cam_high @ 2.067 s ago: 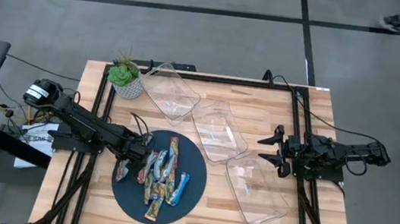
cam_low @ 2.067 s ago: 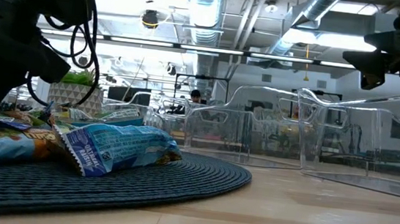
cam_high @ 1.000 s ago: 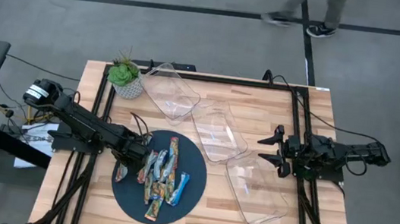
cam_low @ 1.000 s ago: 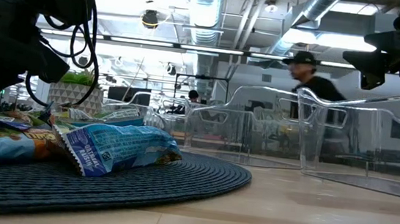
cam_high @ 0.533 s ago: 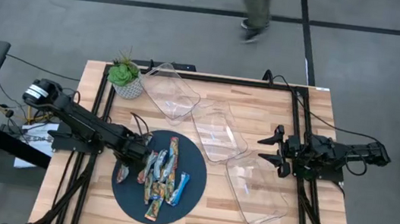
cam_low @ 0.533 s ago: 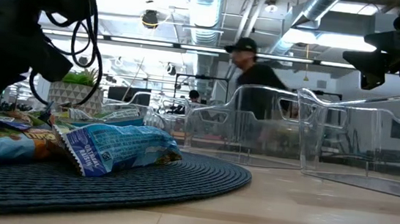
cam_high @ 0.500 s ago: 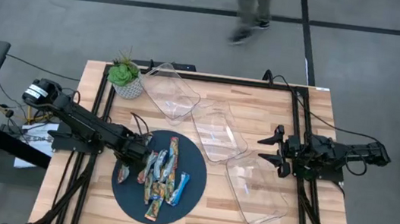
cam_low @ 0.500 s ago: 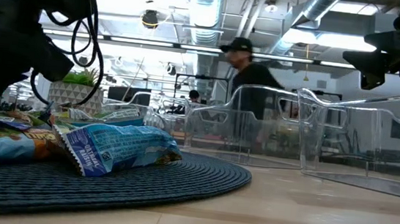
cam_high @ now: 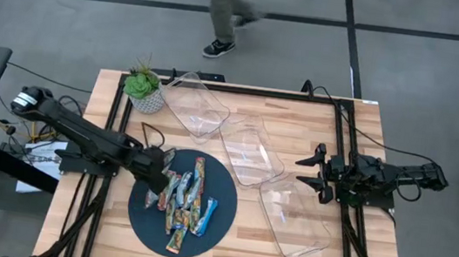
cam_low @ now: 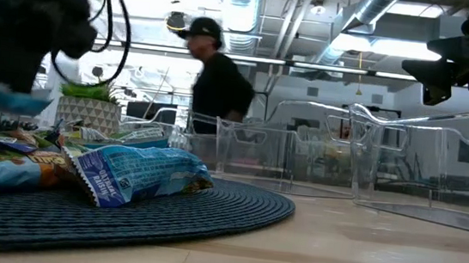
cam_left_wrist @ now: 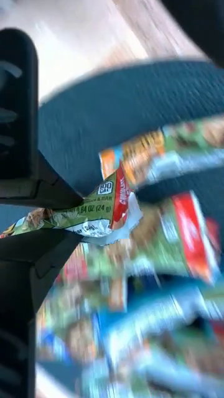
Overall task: Pick and place Granola Bars by type
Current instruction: Put the red granola bar into the top transparent bin
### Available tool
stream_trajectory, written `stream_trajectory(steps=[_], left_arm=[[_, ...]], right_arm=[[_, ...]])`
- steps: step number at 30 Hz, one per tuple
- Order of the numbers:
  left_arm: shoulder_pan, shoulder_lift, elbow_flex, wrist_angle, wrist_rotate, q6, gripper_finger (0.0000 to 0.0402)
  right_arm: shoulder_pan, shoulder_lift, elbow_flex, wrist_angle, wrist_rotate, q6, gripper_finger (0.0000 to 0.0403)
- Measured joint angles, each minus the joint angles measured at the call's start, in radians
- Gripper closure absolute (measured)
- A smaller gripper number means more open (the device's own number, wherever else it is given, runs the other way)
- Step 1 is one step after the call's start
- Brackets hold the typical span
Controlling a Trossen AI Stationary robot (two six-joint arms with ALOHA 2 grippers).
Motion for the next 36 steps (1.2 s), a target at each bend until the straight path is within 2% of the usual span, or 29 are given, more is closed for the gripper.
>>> stream_trajectory(steps=[5,11,16,19,24,31,36], left_arm=[[0.000,-0.099,0.000,0.145,-0.087,-0.035,0.0357],[0.000,-0.168,0.000,0.375,-0.263,-0.035,0.0357],[0.004,-0.176,0.000,0.593,-0.404,0.034,0.0357],[0.026,-0.176,0.000,0.702,-0.449,0.094,0.0357],[0.111,-0.176,0.000,0.751,-0.449,0.190,0.0357],[0.278,-0.176,0.000,0.747,-0.369,0.387,0.0357],[0.402,-0.176,0.000,0.747,-0.363,0.519,0.0357]], right_arm=[[0.000,0.000,0.000,0.000,0.000,0.000,0.0179],[0.000,0.000,0.000,0.000,0.000,0.000,0.0179],[0.000,0.000,0.000,0.000,0.000,0.000,0.0179],[0.000,0.000,0.000,0.000,0.000,0.000,0.0179],[0.000,0.000,0.000,0.000,0.000,0.000,0.0179],[0.000,0.000,0.000,0.000,0.000,0.000,0.0179],[0.000,0.000,0.000,0.000,0.000,0.000,0.0179]])
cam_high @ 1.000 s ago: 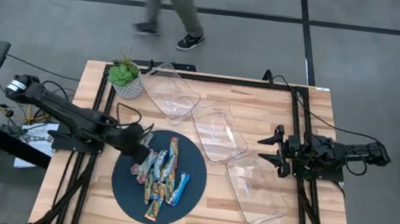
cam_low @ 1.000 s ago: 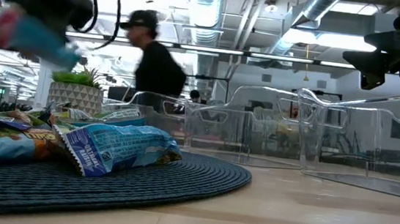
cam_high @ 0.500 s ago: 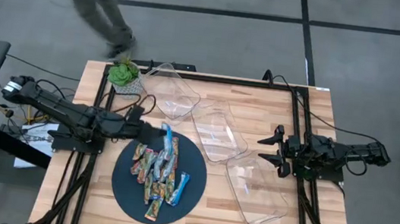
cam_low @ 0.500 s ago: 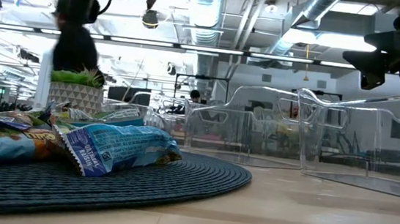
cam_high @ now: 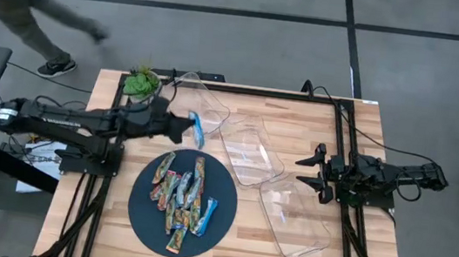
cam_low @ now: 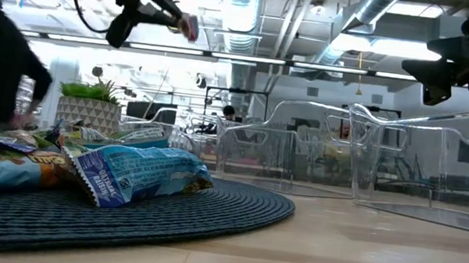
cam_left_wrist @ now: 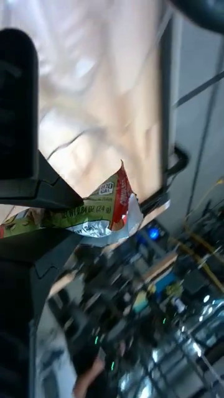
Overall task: Pick and place Granola Bars by type
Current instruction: Put the red granola bar into the top transparent bin
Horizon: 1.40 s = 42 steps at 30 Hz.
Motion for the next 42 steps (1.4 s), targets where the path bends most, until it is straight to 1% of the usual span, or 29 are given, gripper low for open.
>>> stream_trajectory(steps=[6,12,18,21,24,26,36,42], left_arm=[[0.140,0.000,0.000,0.000,0.004,0.227,0.0357],[0.265,0.000,0.000,-0.016,0.043,0.410,0.0357],[0.360,0.000,0.000,-0.060,0.044,0.600,0.0357],[0.393,0.007,0.000,-0.103,0.055,0.649,0.0357],[0.407,0.037,0.000,-0.155,0.119,0.659,0.0357],[0.407,0.069,0.000,-0.159,0.144,0.660,0.0361],[0.388,0.217,0.003,-0.157,0.146,0.762,0.0374],[0.367,0.291,0.063,-0.158,0.142,0.829,0.0374]], right_arm=[[0.000,0.000,0.000,0.000,0.000,0.000,0.0179],[0.000,0.000,0.000,0.000,0.000,0.000,0.0179],[0.000,0.000,0.000,0.000,0.000,0.000,0.0179],[0.000,0.000,0.000,0.000,0.000,0.000,0.0179],[0.000,0.000,0.000,0.000,0.000,0.000,0.0179],[0.000,0.000,0.000,0.000,0.000,0.000,0.0179],[0.000,0.000,0.000,0.000,0.000,0.000,0.0179],[0.000,0.000,0.000,0.000,0.000,0.000,0.0179]])
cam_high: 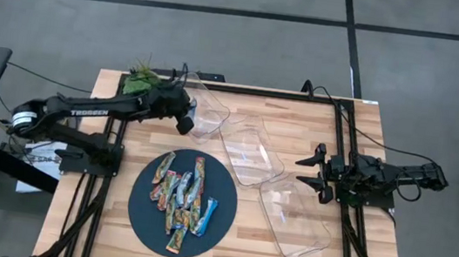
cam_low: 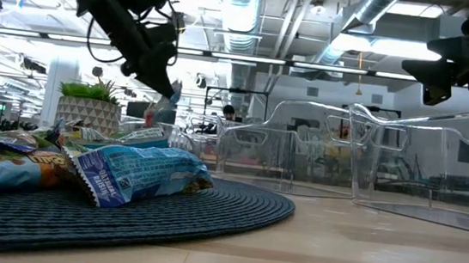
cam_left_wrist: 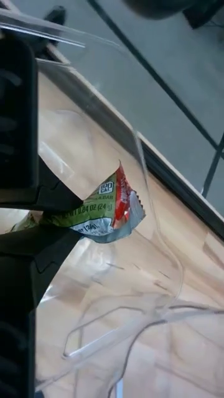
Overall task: Pick and place Granola Bars by type
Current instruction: Put the red granola bar into the top transparent bin
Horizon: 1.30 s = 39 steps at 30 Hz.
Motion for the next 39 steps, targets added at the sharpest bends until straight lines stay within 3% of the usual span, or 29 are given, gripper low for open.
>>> stream_trajectory(steps=[7,19,33,39], left_arm=[[-0.004,0.068,0.066,-0.054,0.005,0.014,0.0360],[-0.005,0.103,0.101,-0.075,0.058,-0.023,0.0277],[-0.065,0.024,0.102,-0.049,0.067,-0.197,0.0274],[-0.148,-0.051,0.102,-0.027,0.202,-0.203,0.0274]], right_arm=[[0.000,0.000,0.000,0.000,0.000,0.000,0.0179],[0.000,0.000,0.000,0.000,0.000,0.000,0.0179],[0.000,0.000,0.000,0.000,0.000,0.000,0.0179],[0.000,0.000,0.000,0.000,0.000,0.000,0.0179]])
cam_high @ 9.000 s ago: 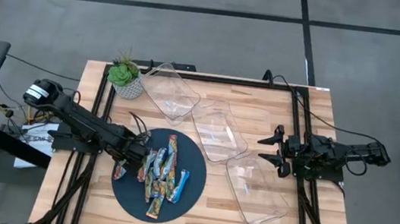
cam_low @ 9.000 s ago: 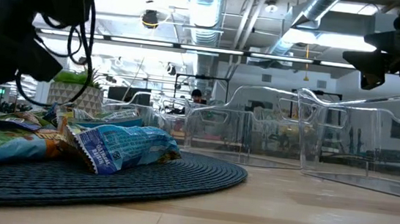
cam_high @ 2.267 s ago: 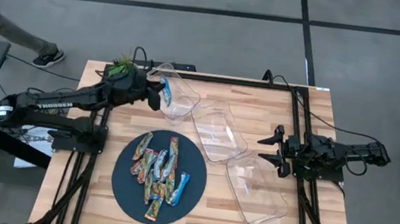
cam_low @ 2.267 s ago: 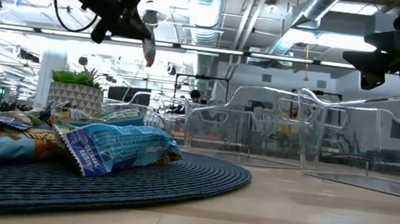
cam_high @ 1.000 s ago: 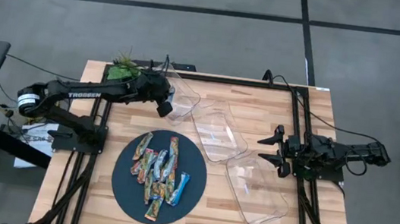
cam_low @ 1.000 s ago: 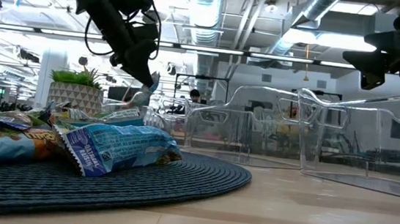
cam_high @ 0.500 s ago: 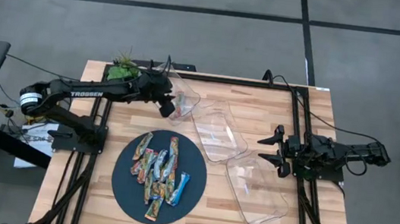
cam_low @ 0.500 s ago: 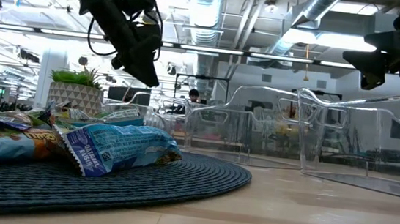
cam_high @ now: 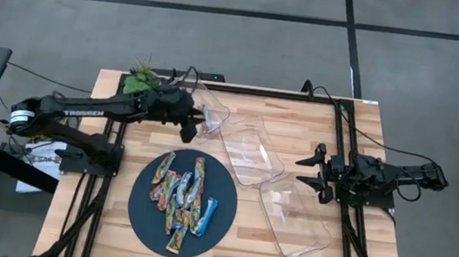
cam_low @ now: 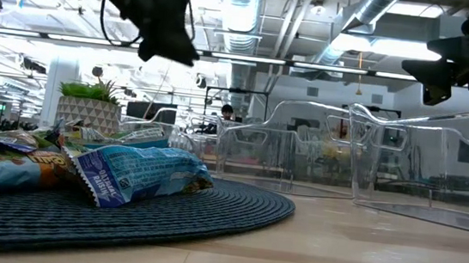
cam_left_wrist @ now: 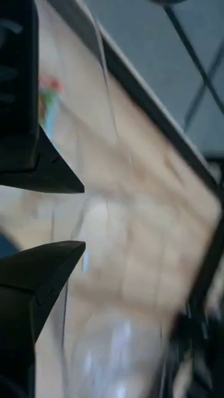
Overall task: Pick and place Granola Bars by type
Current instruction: Put the red granola bar into the top transparent bin
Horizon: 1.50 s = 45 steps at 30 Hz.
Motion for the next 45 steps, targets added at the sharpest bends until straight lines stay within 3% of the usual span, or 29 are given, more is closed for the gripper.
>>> stream_trajectory(steps=[5,12,17,22,34,38,45], left_arm=[[-0.092,-0.043,0.000,-0.007,0.128,-0.066,0.0274],[-0.231,-0.049,0.000,-0.018,0.280,-0.294,0.0274],[-0.337,-0.049,0.000,-0.103,0.321,-0.422,0.0274],[-0.421,-0.048,0.000,-0.197,0.292,-0.603,0.0274],[-0.626,-0.035,0.000,-0.436,0.053,-1.158,0.0274],[-0.689,0.003,-0.001,-0.500,0.032,-1.250,0.0274],[-0.722,0.120,-0.001,-0.508,0.005,-1.243,0.0274]], right_arm=[[0.000,0.000,0.000,0.000,0.000,0.000,0.0179],[0.000,0.000,0.000,0.000,0.000,0.000,0.0179],[0.000,0.000,0.000,0.000,0.000,0.000,0.0179],[0.000,0.000,0.000,0.000,0.000,0.000,0.0179],[0.000,0.000,0.000,0.000,0.000,0.000,0.0179],[0.000,0.000,0.000,0.000,0.000,0.000,0.0179],[0.000,0.000,0.000,0.002,0.000,0.000,0.0179]])
